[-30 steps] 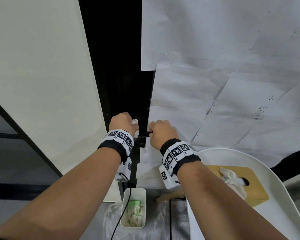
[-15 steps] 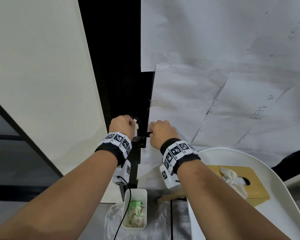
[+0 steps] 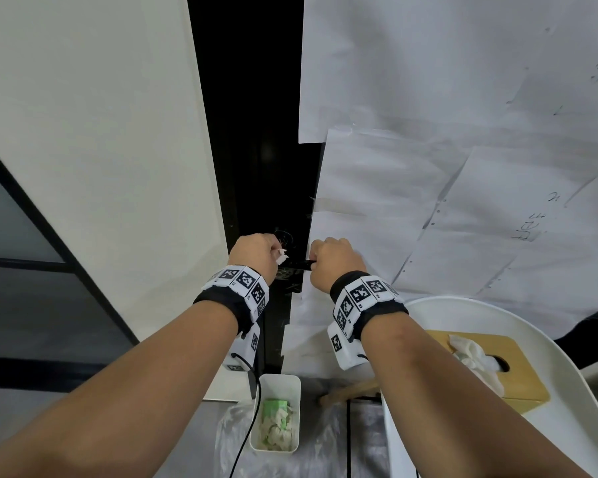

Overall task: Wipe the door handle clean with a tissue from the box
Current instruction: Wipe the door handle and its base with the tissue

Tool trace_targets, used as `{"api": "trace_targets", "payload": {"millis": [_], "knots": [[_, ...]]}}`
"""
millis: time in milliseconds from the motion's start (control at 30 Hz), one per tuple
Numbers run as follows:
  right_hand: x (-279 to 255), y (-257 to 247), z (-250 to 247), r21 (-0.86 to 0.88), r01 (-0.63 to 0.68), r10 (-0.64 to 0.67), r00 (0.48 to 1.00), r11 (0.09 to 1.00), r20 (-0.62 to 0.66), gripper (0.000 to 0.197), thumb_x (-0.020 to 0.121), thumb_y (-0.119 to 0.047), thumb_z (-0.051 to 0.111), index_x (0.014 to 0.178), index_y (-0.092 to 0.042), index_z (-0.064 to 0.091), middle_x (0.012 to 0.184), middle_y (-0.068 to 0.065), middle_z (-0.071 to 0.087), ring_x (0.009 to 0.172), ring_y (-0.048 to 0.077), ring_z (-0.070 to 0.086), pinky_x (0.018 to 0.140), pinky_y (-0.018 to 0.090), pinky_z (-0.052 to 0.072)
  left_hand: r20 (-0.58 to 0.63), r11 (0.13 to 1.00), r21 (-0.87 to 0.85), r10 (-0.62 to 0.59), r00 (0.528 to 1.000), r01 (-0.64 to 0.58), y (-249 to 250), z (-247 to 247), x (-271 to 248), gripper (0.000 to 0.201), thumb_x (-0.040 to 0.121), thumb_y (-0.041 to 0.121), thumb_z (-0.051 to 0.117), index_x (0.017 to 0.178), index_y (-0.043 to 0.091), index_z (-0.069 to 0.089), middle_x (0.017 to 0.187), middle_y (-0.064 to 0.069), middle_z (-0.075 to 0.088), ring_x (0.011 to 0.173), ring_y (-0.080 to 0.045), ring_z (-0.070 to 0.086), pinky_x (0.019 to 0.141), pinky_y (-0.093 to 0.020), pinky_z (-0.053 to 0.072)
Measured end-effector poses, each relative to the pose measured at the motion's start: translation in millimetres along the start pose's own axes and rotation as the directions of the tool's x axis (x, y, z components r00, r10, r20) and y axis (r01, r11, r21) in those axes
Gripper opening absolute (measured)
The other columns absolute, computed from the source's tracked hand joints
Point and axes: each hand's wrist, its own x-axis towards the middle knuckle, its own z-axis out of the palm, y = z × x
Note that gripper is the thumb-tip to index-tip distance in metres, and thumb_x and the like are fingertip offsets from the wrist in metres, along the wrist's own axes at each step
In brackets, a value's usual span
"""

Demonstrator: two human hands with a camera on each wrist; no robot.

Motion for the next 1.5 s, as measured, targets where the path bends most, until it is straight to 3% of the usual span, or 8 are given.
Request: {"api": "trace_targets", "payload": {"millis": [233, 433, 767, 1033, 1133, 1200, 1367, 1500], "knots": [[-0.7, 2.4, 1.4, 0.010, 0.008, -0.008, 1.000, 1.000, -0.009, 0.021, 0.088, -0.015, 0.049, 0.108, -0.016, 0.057, 0.109, 0.007, 0.056, 0.108, 0.027, 0.047, 0.080, 0.039, 0.045, -0.155, 0.988, -0.140, 0.047, 0.987, -0.069, -8.2, 3.6, -10.0, 0.021, 0.097, 0.021, 0.051, 0.109, 0.016, 0.067, 0.108, -0.006, 0.055, 0.098, -0.021, 0.056, 0.078, -0.023, 0.039], [-1.9, 4.1, 3.1, -0.006, 0.024, -0.024, 0.999, 1.000, -0.023, 0.019, 0.091, -0.017, 0.048, 0.109, -0.016, 0.056, 0.110, 0.006, 0.056, 0.107, 0.027, 0.047, 0.078, 0.038, 0.043, -0.246, 0.933, -0.359, -0.076, 0.966, -0.018, 4.7, -1.2, -7.4, 0.013, 0.091, 0.021, 0.062, 0.104, 0.017, 0.059, 0.077, 0.008, 0.059, 0.074, -0.012, 0.056, 0.069, -0.023, 0.043], [-1.3, 4.9, 4.7, 0.019, 0.031, -0.030, 0.999, 0.999, -0.040, 0.017, 0.090, -0.016, 0.050, 0.106, -0.017, 0.056, 0.107, 0.005, 0.056, 0.105, 0.026, 0.047, 0.075, 0.035, 0.041, -0.219, 0.978, -0.197, 0.028, 0.975, -0.072, -0.9, 7.7, -1.9, 0.017, 0.092, 0.014, 0.057, 0.093, 0.007, 0.072, 0.093, -0.008, 0.063, 0.083, -0.022, 0.063, 0.078, -0.030, 0.053], [-1.3, 6.1, 5.0, 0.037, 0.034, -0.033, 0.999, 0.999, -0.033, 0.017, 0.090, -0.016, 0.050, 0.105, -0.017, 0.056, 0.106, 0.005, 0.055, 0.105, 0.026, 0.047, 0.078, 0.037, 0.044, -0.321, 0.970, -0.234, -0.007, 0.947, -0.072, 3.6, 7.5, 2.8, 0.014, 0.093, 0.015, 0.058, 0.099, 0.013, 0.070, 0.103, -0.007, 0.061, 0.090, -0.021, 0.060, 0.072, -0.022, 0.040], [-1.1, 6.5, 4.2, 0.041, 0.038, -0.036, 0.999, 0.998, -0.036, 0.017, 0.090, -0.017, 0.051, 0.106, -0.017, 0.056, 0.106, 0.005, 0.055, 0.105, 0.026, 0.047, 0.079, 0.037, 0.044, -0.034, 0.974, -0.168, -0.158, 0.987, 0.151, 10.0, 2.6, 27.0, 0.025, 0.096, 0.013, 0.051, 0.117, 0.011, 0.065, 0.111, -0.006, 0.057, 0.093, -0.022, 0.057, 0.076, -0.022, 0.040], [-1.0, 6.7, 3.7, 0.043, 0.038, -0.036, 0.999, 0.998, -0.033, 0.017, 0.090, -0.017, 0.050, 0.106, -0.017, 0.056, 0.107, 0.005, 0.055, 0.105, 0.026, 0.047, 0.080, 0.038, 0.045, 0.149, 0.946, -0.127, -0.279, 0.949, 0.298, 11.2, 0.9, 34.8, 0.030, 0.098, 0.019, 0.049, 0.124, 0.011, 0.061, 0.113, -0.006, 0.058, 0.090, -0.022, 0.056, 0.075, -0.023, 0.040], [-0.8, 6.4, 3.1, 0.039, 0.035, -0.034, 0.999, 0.999, -0.023, 0.018, 0.089, -0.016, 0.051, 0.106, -0.017, 0.056, 0.108, 0.005, 0.055, 0.106, 0.025, 0.046, 0.081, 0.038, 0.045, 0.227, 0.977, 0.060, -0.213, 0.950, 0.204, 13.8, 3.3, 39.2, 0.038, 0.099, 0.025, 0.048, 0.135, 0.013, 0.050, 0.133, -0.005, 0.054, 0.121, -0.025, 0.054, 0.095, -0.030, 0.046], [0.2, 4.8, 2.3, 0.037, 0.024, -0.023, 1.000, 0.999, -0.014, 0.020, 0.087, -0.015, 0.051, 0.106, -0.017, 0.056, 0.108, 0.005, 0.055, 0.106, 0.026, 0.046, 0.081, 0.038, 0.044, 0.115, 0.992, 0.123, -0.050, 0.992, 0.036, 11.4, 4.3, 28.5, 0.026, 0.095, 0.015, 0.052, 0.118, 0.015, 0.063, 0.126, -0.009, 0.056, 0.114, -0.025, 0.055, 0.092, -0.032, 0.047]]}}
